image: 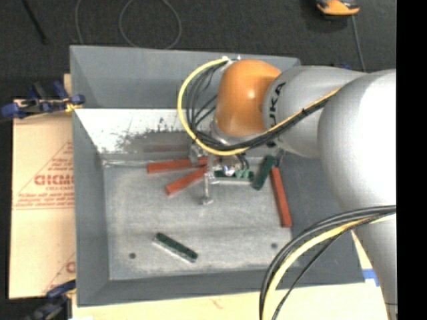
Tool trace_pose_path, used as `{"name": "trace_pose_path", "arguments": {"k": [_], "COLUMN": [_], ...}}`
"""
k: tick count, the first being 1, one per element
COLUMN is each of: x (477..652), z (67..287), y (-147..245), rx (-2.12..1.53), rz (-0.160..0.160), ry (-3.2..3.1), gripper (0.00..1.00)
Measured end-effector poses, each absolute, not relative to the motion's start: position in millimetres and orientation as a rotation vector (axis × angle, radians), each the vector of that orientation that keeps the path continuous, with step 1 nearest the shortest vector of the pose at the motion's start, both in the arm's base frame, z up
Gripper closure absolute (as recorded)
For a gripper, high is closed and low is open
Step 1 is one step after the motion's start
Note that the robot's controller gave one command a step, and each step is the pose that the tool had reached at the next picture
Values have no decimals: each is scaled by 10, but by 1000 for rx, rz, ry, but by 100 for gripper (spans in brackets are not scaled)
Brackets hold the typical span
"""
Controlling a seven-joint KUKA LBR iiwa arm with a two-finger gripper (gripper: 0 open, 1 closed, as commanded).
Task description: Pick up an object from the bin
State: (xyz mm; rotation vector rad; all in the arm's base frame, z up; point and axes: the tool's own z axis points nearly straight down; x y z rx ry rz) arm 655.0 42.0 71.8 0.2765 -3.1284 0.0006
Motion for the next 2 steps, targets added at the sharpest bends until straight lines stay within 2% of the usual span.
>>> {"name": "trace_pose_path", "arguments": {"k": [1, 2], "x": [6596, 6539], "z": [772, 1594], "y": [414, -61], "rx": [272, 246], "rz": [-2, 6], "ry": [-3146, -3146], "gripper": [100, 100]}}
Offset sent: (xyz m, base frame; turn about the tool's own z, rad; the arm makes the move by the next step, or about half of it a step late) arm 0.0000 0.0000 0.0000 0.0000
